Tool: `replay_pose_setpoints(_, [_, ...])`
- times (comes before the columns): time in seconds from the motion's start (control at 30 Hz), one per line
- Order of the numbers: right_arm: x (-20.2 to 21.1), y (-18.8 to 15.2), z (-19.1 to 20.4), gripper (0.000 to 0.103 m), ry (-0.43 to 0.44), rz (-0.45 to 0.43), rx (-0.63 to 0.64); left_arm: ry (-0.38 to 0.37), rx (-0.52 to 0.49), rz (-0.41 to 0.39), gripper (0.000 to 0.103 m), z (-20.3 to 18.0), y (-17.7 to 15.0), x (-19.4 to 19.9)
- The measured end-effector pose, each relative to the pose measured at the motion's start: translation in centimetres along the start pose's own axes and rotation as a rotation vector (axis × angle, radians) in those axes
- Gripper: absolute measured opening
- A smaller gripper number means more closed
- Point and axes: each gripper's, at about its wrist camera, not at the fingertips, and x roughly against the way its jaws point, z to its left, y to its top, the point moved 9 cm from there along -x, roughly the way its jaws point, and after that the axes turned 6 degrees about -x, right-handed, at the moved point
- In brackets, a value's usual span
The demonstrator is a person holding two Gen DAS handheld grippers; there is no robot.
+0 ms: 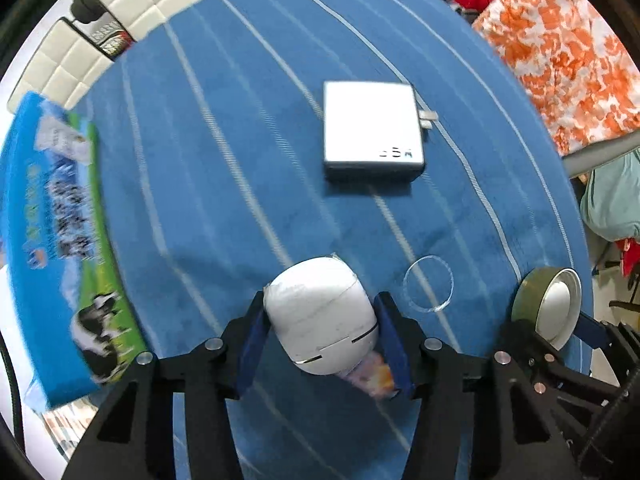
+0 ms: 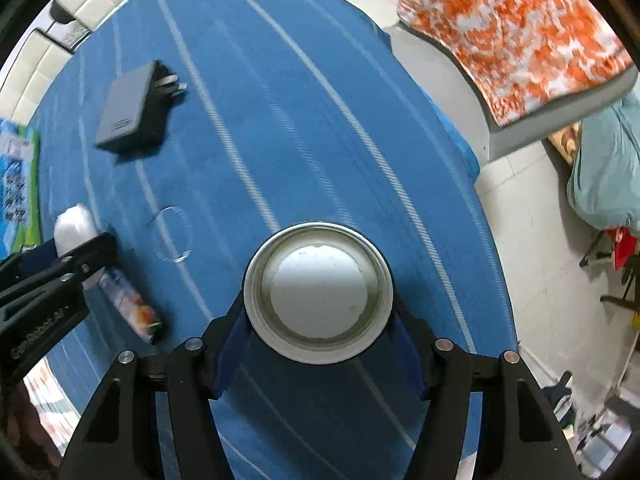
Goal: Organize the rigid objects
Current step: 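Grasp the white egg-shaped case with the left tool while the right tool grasps the gold-rimmed lid, then carry the egg-shaped case and gold-rimmed lid over the blue cardboard box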
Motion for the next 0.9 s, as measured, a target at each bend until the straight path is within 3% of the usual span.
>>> replay_pose_setpoints(0.13, [2.0,-0.8,2.3,0.066,0.012,-0.037,0.066,0.013,0.03,-0.054,0.05,1.9,-1.7,2.6])
replay_pose_setpoints(0.37, [7.1,-3.1,7.6,0.066,0.069,-0.107,0.197,0.022,0.1,-0.144,0.05,9.2,-6.5,8.4])
replay_pose_setpoints(0.7, [15.3,-6.7,20.0,0.063,0.221,-0.187,0.375,0.058,0.242,-0.248,0.05,18.8,-10.4,15.5])
replay_pose_setpoints(0.73, [15.9,-7.0,21.4,0.059,0.238,-0.192,0.39,0.071,0.262,-0.256,0.05,20.3,-10.9,16.1])
replay_pose_setpoints(0.77, [16.6,-7.4,23.1,0.034,0.252,-0.194,0.413,0.078,0.272,-0.26,0.05,21.3,-11.6,16.6])
replay_pose_setpoints(0.9, [16.6,-8.4,28.7,0.032,0.279,-0.195,0.472,0.122,0.338,-0.275,0.05,26.8,-13.7,17.6])
